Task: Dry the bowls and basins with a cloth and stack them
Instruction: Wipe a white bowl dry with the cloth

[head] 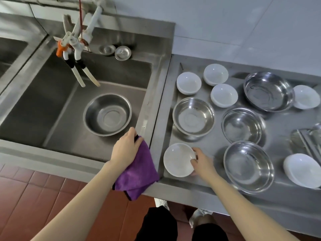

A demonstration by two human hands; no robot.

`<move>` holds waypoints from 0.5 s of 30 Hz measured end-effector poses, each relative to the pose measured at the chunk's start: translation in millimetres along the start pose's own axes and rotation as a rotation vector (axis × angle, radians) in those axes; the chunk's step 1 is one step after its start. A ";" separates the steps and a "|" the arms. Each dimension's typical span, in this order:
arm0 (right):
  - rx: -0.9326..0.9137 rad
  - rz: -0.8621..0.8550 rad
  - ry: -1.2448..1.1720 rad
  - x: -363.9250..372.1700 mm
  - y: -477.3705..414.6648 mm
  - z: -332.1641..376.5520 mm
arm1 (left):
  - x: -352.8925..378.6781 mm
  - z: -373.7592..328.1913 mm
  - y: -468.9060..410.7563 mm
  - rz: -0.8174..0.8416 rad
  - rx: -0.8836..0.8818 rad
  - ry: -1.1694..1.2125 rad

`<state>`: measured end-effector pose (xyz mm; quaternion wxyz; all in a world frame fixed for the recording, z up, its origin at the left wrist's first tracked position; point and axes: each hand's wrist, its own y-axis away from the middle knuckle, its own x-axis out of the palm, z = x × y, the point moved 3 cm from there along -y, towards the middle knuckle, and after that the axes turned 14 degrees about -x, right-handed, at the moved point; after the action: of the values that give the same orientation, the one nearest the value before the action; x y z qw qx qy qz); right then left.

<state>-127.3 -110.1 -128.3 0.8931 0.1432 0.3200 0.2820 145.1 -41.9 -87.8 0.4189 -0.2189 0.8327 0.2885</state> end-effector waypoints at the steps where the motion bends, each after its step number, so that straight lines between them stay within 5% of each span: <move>1: -0.007 -0.025 -0.054 -1.0 2.0 3.4 | 0.6 -8.9 3.4 0.004 -0.004 0.025; 9: -0.116 -0.084 -0.168 -24.0 14.6 21.7 | 15.0 -87.1 54.3 -0.049 -0.041 0.306; 15: -0.198 -0.117 -0.148 -51.5 26.2 20.2 | 60.9 -120.1 103.3 0.205 0.134 -0.085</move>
<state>-157.7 -121.3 -76.3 0.9390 0.0561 0.2316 0.2482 -19.8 -52.9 -49.3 0.4359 -0.0918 0.8495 0.2827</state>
